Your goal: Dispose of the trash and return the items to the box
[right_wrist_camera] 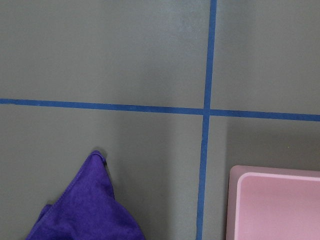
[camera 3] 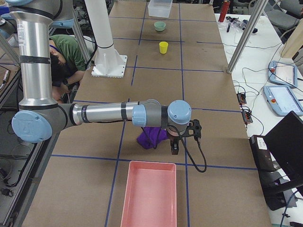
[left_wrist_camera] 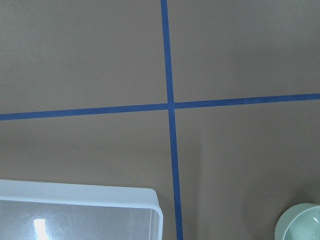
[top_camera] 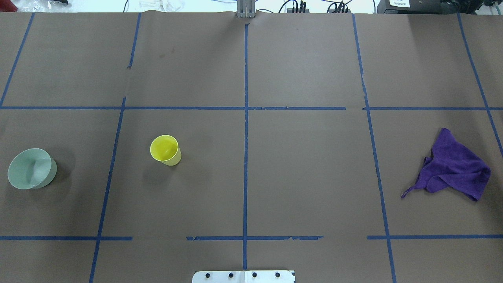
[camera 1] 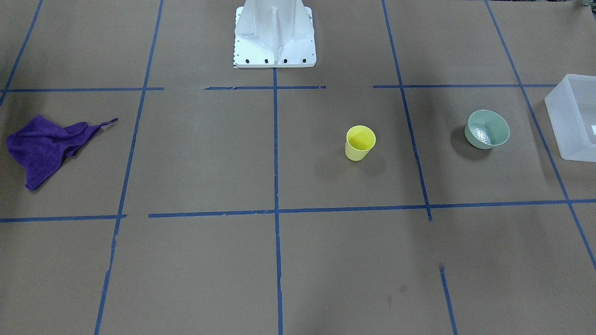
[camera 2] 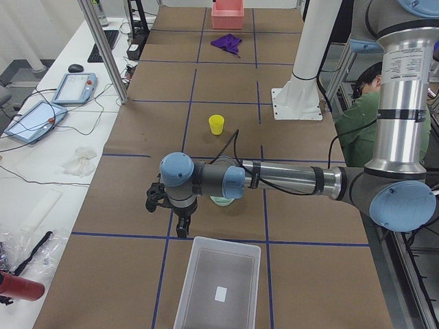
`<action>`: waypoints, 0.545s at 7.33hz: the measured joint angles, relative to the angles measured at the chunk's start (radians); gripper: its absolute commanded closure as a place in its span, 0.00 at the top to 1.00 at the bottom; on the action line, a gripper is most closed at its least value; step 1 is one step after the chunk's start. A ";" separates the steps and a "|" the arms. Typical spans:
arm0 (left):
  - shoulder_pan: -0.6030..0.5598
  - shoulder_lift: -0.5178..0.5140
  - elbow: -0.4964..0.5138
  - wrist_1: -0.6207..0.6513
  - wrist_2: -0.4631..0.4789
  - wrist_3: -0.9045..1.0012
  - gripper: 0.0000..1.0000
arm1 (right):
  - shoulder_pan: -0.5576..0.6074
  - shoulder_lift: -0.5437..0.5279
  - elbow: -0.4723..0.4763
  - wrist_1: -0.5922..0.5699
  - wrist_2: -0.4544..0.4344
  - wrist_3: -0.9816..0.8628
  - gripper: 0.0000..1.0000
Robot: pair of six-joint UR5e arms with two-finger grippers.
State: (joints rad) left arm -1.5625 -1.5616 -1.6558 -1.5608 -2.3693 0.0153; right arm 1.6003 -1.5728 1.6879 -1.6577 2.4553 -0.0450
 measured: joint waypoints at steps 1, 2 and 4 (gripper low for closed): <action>0.000 0.000 -0.003 -0.002 0.000 0.000 1.00 | 0.002 0.001 -0.001 0.001 -0.001 0.000 1.00; 0.001 -0.003 -0.024 -0.004 0.000 -0.003 1.00 | 0.003 0.003 -0.001 0.001 -0.002 0.000 1.00; 0.005 -0.015 -0.139 -0.007 0.001 -0.037 1.00 | 0.004 0.005 0.007 0.003 -0.003 0.000 1.00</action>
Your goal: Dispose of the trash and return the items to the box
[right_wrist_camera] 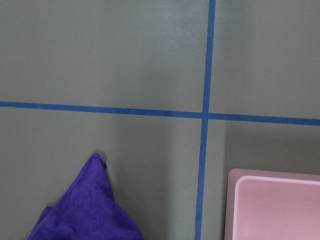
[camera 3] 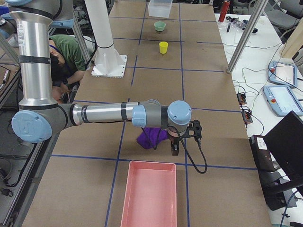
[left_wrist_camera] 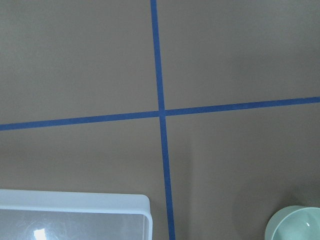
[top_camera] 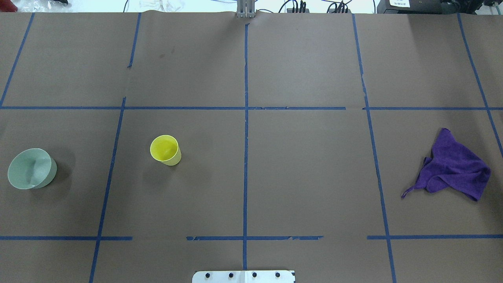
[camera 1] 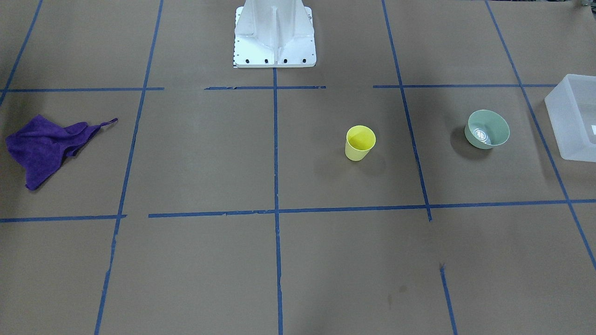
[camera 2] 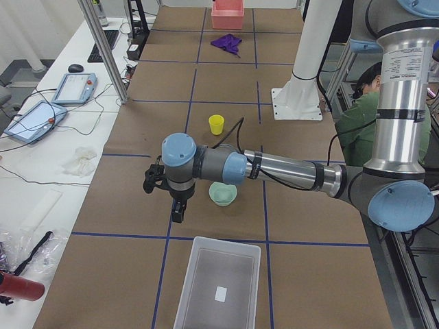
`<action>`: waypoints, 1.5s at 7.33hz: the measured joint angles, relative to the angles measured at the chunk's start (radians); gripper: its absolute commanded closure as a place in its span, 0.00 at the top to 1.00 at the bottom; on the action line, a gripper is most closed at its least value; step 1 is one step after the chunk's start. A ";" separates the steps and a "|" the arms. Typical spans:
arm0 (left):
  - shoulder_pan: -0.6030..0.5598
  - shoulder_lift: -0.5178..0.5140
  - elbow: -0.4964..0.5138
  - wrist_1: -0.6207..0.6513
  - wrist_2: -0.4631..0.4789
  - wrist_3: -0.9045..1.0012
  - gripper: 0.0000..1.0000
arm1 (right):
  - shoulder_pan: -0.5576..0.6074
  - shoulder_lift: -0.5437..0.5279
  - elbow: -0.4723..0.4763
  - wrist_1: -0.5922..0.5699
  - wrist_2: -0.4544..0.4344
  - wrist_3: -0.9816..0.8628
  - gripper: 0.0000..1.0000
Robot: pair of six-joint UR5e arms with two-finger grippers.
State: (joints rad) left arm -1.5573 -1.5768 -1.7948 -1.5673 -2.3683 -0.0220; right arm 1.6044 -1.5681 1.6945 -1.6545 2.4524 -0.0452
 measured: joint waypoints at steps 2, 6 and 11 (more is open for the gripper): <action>0.055 -0.011 -0.141 -0.035 -0.001 -0.147 1.00 | 0.000 0.005 0.003 0.004 -0.004 -0.001 1.00; 0.410 -0.013 -0.259 -0.324 0.109 -0.791 0.99 | -0.002 0.006 -0.015 0.033 0.001 0.009 1.00; 0.863 -0.182 -0.195 -0.355 0.436 -1.282 0.98 | -0.006 0.010 -0.018 0.045 0.002 0.013 1.00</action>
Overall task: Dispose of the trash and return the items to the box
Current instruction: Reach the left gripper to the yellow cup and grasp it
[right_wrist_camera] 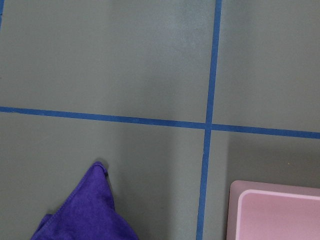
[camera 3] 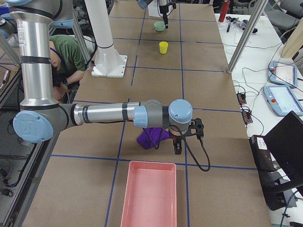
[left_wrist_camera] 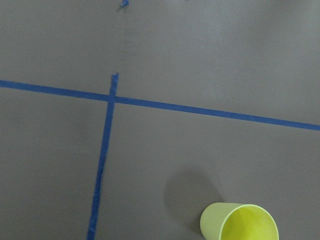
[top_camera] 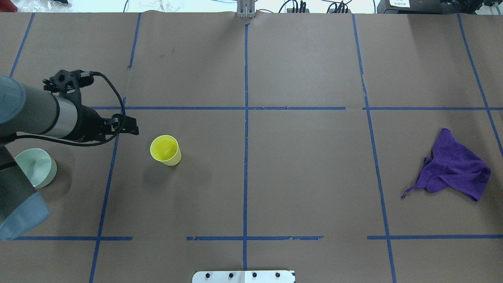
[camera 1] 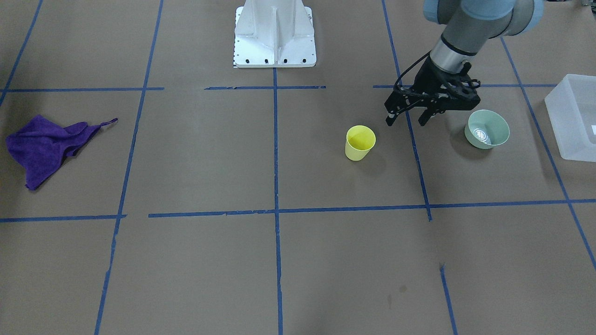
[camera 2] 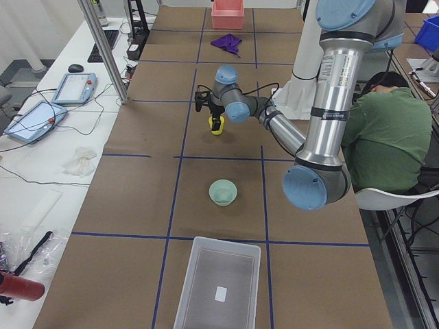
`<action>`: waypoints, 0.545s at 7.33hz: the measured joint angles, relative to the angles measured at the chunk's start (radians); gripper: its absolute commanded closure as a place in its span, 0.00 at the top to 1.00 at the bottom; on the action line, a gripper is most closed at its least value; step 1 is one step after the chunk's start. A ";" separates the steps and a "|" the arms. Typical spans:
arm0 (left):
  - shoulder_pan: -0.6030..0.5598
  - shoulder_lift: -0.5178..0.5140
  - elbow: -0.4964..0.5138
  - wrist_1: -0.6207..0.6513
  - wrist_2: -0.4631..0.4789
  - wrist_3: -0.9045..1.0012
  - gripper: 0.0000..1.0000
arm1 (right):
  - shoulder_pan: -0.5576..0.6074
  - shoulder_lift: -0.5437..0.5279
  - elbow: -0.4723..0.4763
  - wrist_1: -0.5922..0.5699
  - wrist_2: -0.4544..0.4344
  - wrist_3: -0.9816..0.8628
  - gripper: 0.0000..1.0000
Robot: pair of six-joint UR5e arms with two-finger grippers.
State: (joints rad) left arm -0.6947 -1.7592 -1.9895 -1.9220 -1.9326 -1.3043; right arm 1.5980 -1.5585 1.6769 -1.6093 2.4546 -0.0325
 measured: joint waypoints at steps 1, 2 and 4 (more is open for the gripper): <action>0.040 -0.033 0.044 0.001 0.030 -0.018 0.98 | 0.000 0.000 0.000 0.000 0.001 0.001 1.00; 0.064 -0.050 0.073 0.002 0.047 -0.024 0.97 | -0.001 0.000 0.000 0.000 0.001 0.001 1.00; 0.089 -0.064 0.104 0.002 0.065 -0.026 0.89 | -0.002 0.004 0.000 0.000 0.001 0.004 1.00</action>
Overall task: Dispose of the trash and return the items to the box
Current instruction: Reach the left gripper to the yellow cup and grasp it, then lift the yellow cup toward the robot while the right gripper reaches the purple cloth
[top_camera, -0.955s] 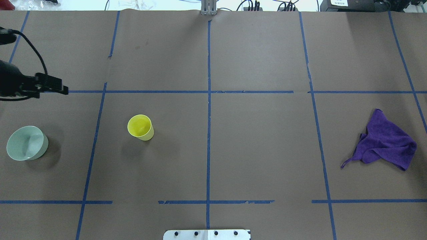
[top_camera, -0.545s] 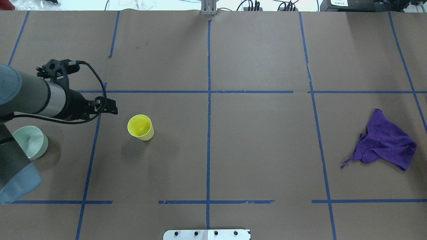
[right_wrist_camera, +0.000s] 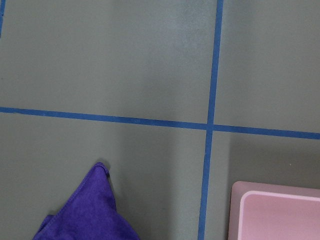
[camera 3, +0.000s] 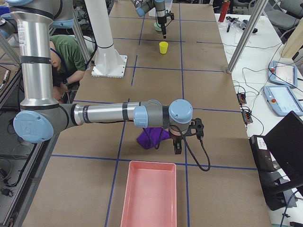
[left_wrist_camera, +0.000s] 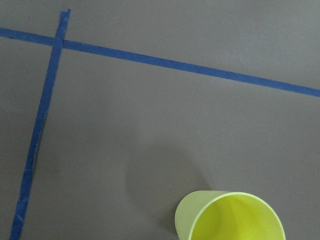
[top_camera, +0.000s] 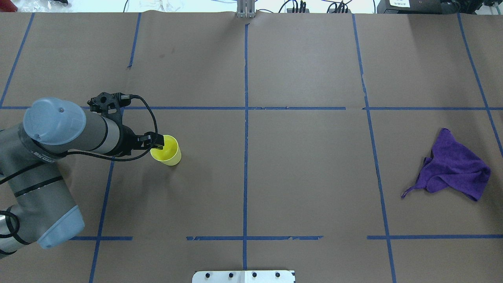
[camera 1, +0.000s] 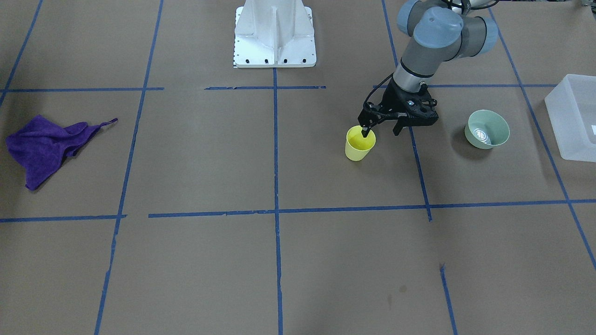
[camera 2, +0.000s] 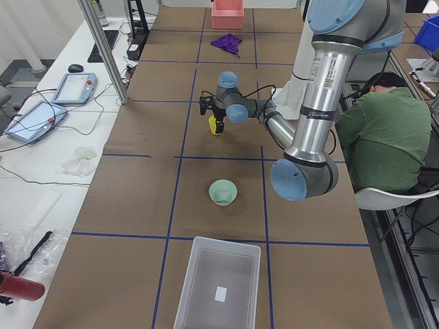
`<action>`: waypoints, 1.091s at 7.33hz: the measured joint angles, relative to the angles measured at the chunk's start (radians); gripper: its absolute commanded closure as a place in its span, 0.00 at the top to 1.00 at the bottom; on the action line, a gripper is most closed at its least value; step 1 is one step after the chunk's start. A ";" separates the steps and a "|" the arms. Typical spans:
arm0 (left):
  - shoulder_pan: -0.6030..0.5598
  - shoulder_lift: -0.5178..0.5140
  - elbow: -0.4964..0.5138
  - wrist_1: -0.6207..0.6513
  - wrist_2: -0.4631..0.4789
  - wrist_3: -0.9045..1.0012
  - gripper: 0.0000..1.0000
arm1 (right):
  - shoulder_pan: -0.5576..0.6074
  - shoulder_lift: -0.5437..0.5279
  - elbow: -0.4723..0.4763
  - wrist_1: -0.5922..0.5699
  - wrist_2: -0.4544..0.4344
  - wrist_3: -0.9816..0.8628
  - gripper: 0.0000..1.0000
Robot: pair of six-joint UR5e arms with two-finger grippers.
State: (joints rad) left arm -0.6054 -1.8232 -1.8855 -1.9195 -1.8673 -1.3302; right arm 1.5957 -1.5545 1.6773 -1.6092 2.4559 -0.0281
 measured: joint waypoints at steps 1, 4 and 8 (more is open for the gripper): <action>0.008 -0.007 0.016 -0.001 0.002 0.000 0.81 | 0.000 0.002 0.001 0.000 0.000 0.002 1.00; 0.031 -0.031 0.055 0.002 0.003 0.000 0.00 | -0.001 0.004 0.001 0.000 0.001 0.004 1.00; 0.020 -0.039 0.028 0.030 -0.006 0.005 0.00 | -0.003 0.004 0.002 0.000 0.003 0.005 1.00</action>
State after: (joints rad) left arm -0.5858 -1.8618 -1.8572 -1.8895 -1.8735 -1.3255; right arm 1.5923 -1.5509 1.6795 -1.6091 2.4585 -0.0227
